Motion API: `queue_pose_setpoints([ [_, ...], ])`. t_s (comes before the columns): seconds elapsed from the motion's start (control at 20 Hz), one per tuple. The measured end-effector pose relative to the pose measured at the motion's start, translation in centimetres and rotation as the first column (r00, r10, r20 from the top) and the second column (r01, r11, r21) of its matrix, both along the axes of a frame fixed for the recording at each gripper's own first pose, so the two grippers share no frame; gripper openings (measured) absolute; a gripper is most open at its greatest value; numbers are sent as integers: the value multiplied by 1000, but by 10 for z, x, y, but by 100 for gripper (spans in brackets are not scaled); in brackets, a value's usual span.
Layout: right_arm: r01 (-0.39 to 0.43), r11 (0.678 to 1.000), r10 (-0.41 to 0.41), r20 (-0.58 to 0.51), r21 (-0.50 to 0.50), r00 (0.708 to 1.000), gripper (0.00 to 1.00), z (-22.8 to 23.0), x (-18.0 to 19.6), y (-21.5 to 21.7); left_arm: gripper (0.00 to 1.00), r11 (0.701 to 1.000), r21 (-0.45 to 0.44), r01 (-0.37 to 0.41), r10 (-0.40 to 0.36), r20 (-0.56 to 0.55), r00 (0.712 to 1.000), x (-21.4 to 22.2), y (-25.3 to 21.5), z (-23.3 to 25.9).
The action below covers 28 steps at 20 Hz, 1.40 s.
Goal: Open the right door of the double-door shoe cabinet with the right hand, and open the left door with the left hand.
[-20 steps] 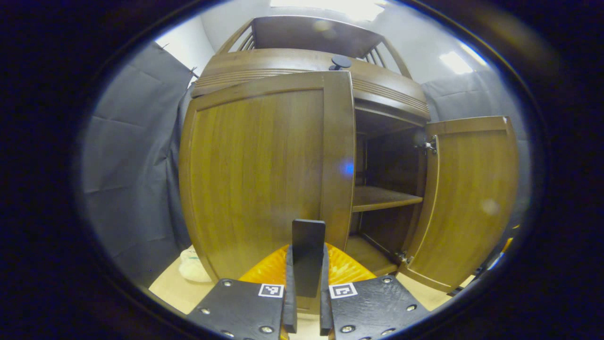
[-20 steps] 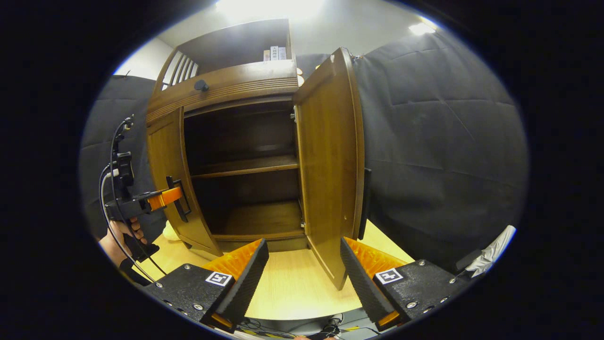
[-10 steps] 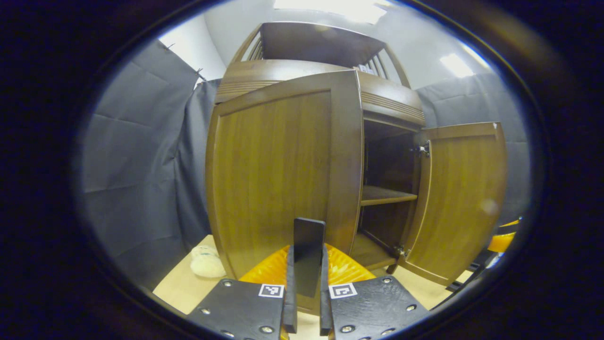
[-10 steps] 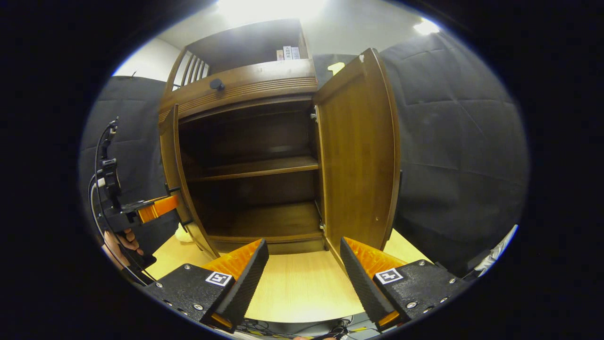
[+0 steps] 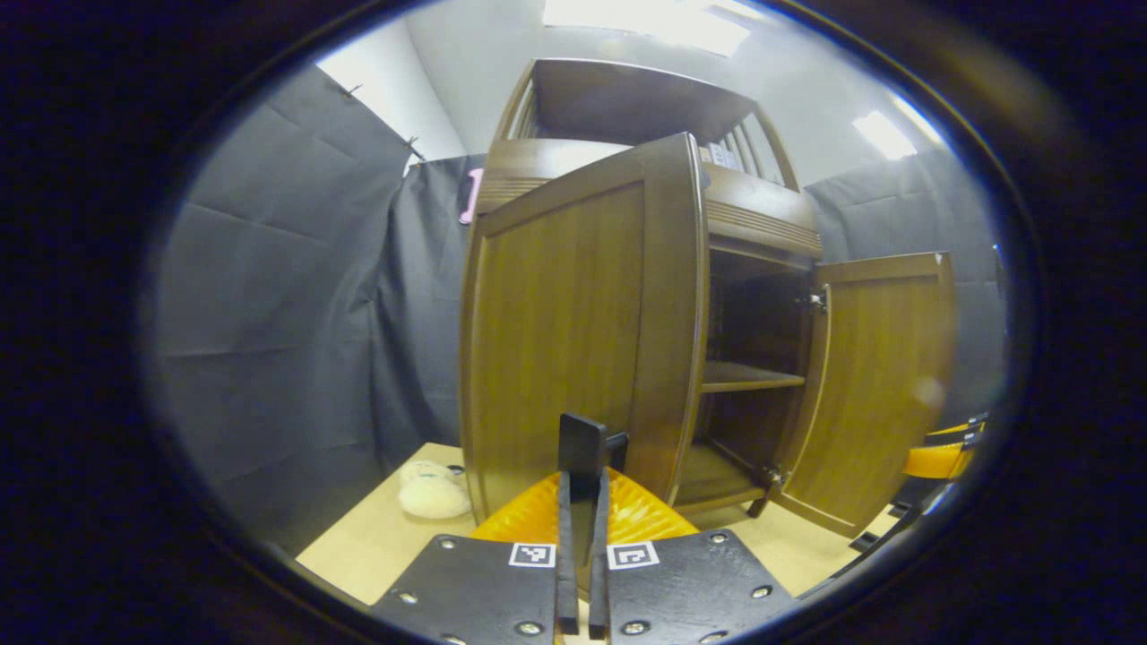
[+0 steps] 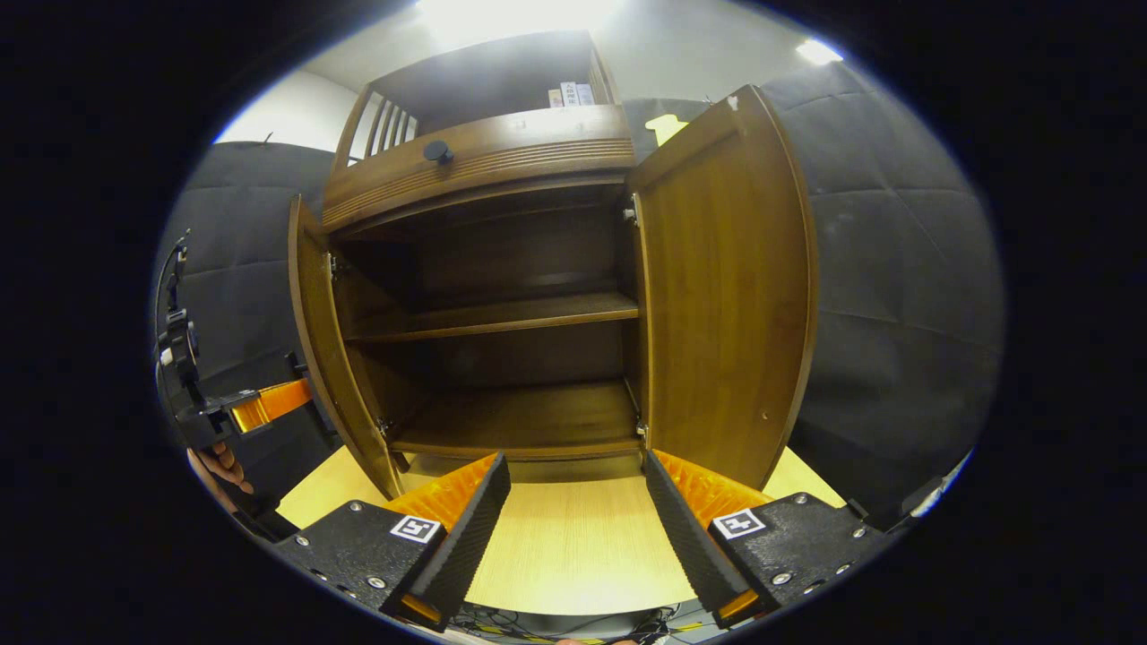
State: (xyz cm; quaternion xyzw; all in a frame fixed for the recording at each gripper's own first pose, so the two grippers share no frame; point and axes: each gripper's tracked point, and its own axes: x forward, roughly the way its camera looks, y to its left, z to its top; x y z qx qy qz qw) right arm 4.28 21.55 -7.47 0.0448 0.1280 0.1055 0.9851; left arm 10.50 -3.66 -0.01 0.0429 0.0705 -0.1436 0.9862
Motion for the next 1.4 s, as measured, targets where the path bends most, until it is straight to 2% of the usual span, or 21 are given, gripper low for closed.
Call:
queue_pose_setpoints([
  [0.05, -8, 1000, 8, -2, 0, 1000, 92, -1, 1, 2, 12, 1000, 8, -6, 5, 10, 1000, -8, 11, 1],
  [0.1, -17, 1000, 17, -5, 2, 1000, 92, -1, 1, 6, 6, 1000, 5, -14, 14, 16, 1000, -9, 17, 3],
  [0.15, -26, 1000, 26, -6, 5, 1000, 94, -2, 0, 8, 9, 1000, -4, -20, 20, 20, 1000, -12, 23, 4],
  [0.2, -32, 999, 32, -6, 3, 999, 94, -1, 0, 10, 6, 1000, -14, -22, 22, 31, 999, -14, 27, 7],
  [0.4, -52, 999, 52, -19, 9, 998, 92, -4, 0, 14, 6, 1000, -9, -21, 21, 47, 999, -20, 48, 9],
  [0.45, -57, 998, 58, -24, 13, 998, 94, -5, -1, 15, 12, 1000, -11, -23, 23, 50, 998, -21, 52, 11],
  [0.5, -62, 998, 62, -27, 13, 998, 95, -5, -1, 16, 12, 999, -4, -39, 39, 58, 998, -20, 59, 12],
  [0.55, -67, 998, 67, -28, 10, 997, 92, -5, -1, 19, 6, 999, 4, -47, 47, 62, 997, -19, 67, 12],
  [0.65, -79, 997, 79, -29, -2, 996, 94, -4, -4, 25, 6, 999, 10, -47, 46, 74, 996, -19, 81, 14],
  [0.7, -86, 996, 85, -32, -10, 996, 92, -4, -6, 27, 12, 999, 8, -41, 41, 77, 996, -18, 85, 15],
  [0.75, -92, 996, 91, -34, -18, 995, 92, -5, -7, 27, 12, 999, 12, -33, 32, 81, 996, -15, 89, 16],
  [0.8, -95, 995, 94, -37, -26, 995, 94, -5, -8, 28, 6, 999, 18, -32, 31, 80, 996, -13, 97, 14],
  [1.05, -74, 997, 73, -32, -38, 997, 94, 2, -4, 22, 5, 996, 53, -69, 63, 102, 993, -10, 147, 22],
  [1.15, -62, 997, 61, -34, -51, 998, 95, 4, -5, 19, 5, 997, 43, -66, 62, 95, 994, -6, 168, 22],
  [1.2, -58, 996, 56, -36, -62, 998, 92, 5, -6, 18, 12, 998, 37, -58, 54, 93, 994, -7, 176, 24],
  [1.25, -51, 996, 49, -33, -74, 998, 92, 8, -5, 15, 5, 999, 17, -36, 34, 87, 996, -9, 179, 23],
  [1.35, -37, 994, 35, -24, -100, 999, 92, 16, -4, 11, 9, 1000, -3, 4, -4, 91, 996, -5, 175, 28],
  [1.4, -32, 993, 31, -14, -113, 999, 92, 22, -3, 9, 5, 1000, 17, 11, -12, 95, 995, -3, 177, 30],
])
